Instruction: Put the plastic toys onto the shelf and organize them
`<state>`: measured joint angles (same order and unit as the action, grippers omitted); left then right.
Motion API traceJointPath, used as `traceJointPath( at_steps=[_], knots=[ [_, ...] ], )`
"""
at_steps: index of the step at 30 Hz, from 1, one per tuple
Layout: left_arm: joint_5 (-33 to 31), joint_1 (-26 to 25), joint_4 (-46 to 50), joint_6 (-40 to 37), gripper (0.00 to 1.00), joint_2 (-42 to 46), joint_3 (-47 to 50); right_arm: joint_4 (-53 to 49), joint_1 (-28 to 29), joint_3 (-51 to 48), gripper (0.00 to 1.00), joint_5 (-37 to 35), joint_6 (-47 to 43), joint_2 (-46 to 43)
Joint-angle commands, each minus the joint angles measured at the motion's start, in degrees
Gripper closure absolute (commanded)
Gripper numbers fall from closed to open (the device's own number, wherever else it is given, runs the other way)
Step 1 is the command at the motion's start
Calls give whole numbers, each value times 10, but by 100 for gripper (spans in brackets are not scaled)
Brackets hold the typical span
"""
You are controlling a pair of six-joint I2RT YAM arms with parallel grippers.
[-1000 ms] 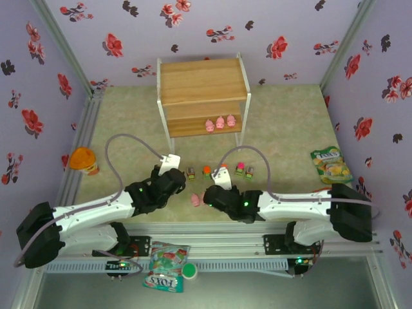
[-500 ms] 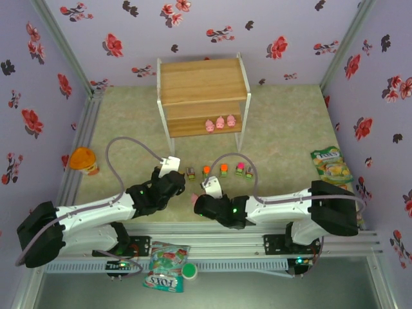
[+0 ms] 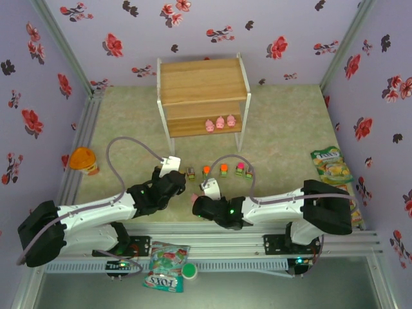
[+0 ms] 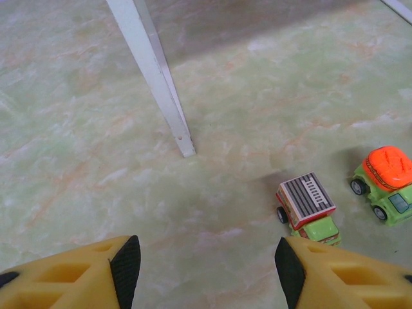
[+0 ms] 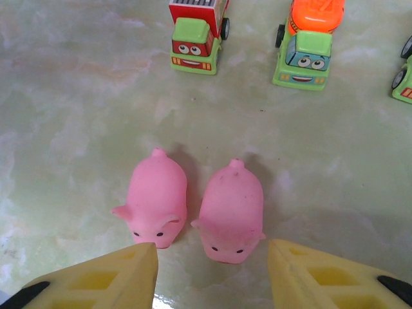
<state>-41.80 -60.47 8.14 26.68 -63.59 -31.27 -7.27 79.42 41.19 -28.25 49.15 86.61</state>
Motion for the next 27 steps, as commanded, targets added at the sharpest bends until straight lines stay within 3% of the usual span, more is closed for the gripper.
traceJointPath(
  at_steps=[1,27],
  knots=[
    [-8,5,-3,9,38,-2,-3,5,5,-7,51,1,17,7],
    [-7,12,4,12,37,-5,-6,-5,0,-8,53,-4,30,41]
  ],
)
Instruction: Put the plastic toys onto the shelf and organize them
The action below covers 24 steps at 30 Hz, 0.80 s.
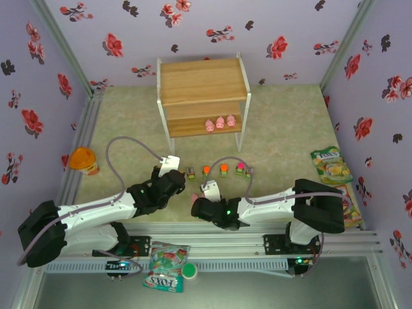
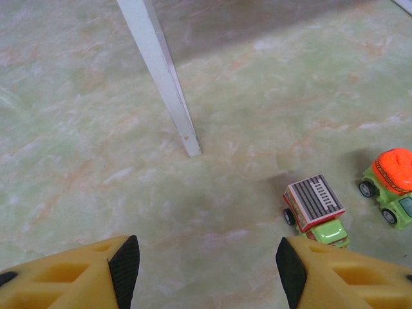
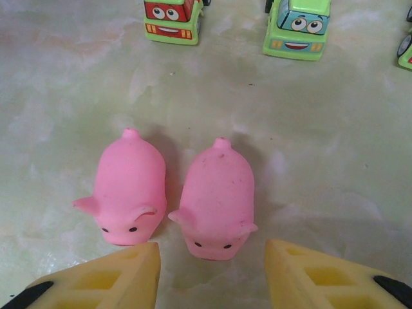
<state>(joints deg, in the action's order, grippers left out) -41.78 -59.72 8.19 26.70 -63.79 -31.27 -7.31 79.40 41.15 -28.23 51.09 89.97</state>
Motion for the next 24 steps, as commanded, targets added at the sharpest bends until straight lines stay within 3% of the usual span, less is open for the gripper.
traceJointPath(
  at_steps=[1,15,24],
  knots=[
    [-7,5,3,11,37,-2,-6,-2,-2,-8,53,-4,11,9],
    [-2,9,3,11,37,-4,-7,19,-19,-4,54,12,-1,37],
    [1,12,2,11,37,-8,-7,-2,-27,-15,67,4,-8,15]
  ],
)
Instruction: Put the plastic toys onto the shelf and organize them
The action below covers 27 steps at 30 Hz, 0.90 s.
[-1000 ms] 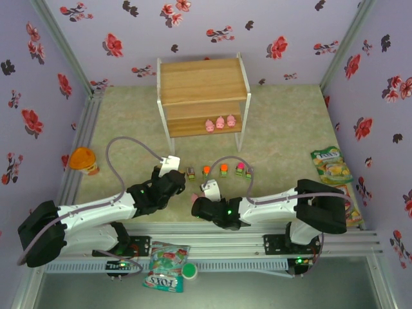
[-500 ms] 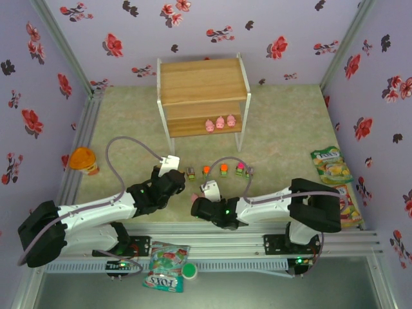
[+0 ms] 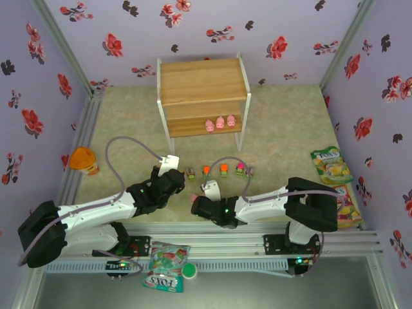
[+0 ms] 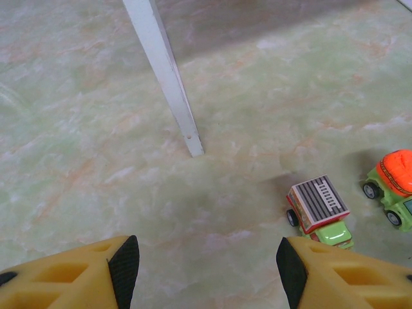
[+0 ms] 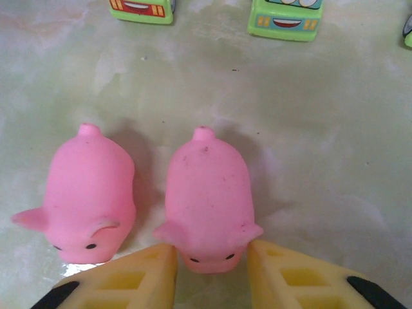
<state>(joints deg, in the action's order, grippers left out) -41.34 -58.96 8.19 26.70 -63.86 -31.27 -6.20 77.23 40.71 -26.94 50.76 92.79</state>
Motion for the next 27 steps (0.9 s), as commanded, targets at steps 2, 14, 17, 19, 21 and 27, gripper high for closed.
traceJointPath(
  at_steps=[2,14,17,19,21,27],
  knots=[
    [-2,5,2,11,37,-9,-8,-19,-5,-10,69,-12,-7,-18],
    [1,7,1,11,37,-12,-10,-48,-17,-23,69,-27,-19,-52],
    [1,7,1,11,37,-14,-10,-44,-18,-24,69,-24,-20,-47],
    [1,7,2,11,37,-14,-9,-38,-19,-24,69,-21,-20,-43],
    [1,7,2,11,37,-13,-9,-36,-19,-23,69,-18,-21,-40],
    [2,8,2,12,37,-14,-10,-33,-19,-21,68,-14,-25,-39]
  ],
)
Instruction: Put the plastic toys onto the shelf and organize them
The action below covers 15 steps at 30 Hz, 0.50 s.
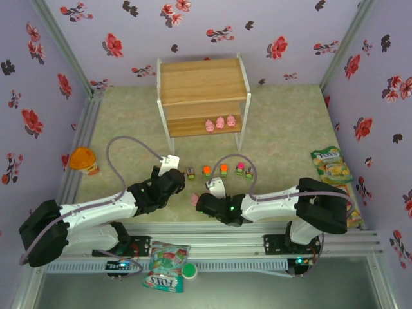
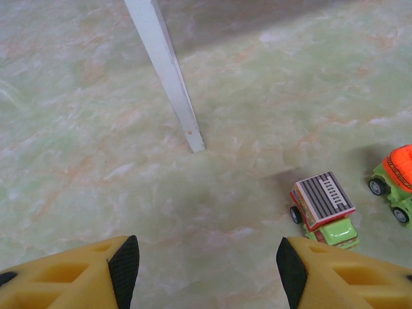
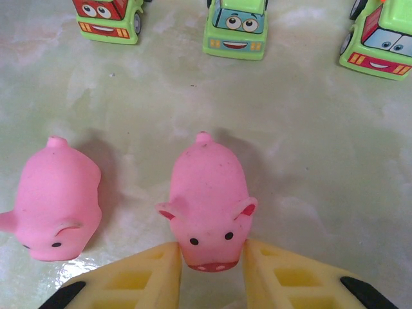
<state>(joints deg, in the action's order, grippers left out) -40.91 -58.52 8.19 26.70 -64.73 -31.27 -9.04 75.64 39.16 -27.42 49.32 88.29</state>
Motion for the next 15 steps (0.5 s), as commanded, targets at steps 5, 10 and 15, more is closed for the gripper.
traceJointPath(
  at_steps=[5,10,15],
  knots=[
    [-2,4,2,11,37,-6,-10,-4,-4,-1,66,-2,-17,11],
    [-1,5,3,13,37,-7,-11,-5,-6,5,65,5,-25,16],
    [-1,6,3,13,37,-6,-11,-13,-7,10,62,3,-34,7]
  ],
)
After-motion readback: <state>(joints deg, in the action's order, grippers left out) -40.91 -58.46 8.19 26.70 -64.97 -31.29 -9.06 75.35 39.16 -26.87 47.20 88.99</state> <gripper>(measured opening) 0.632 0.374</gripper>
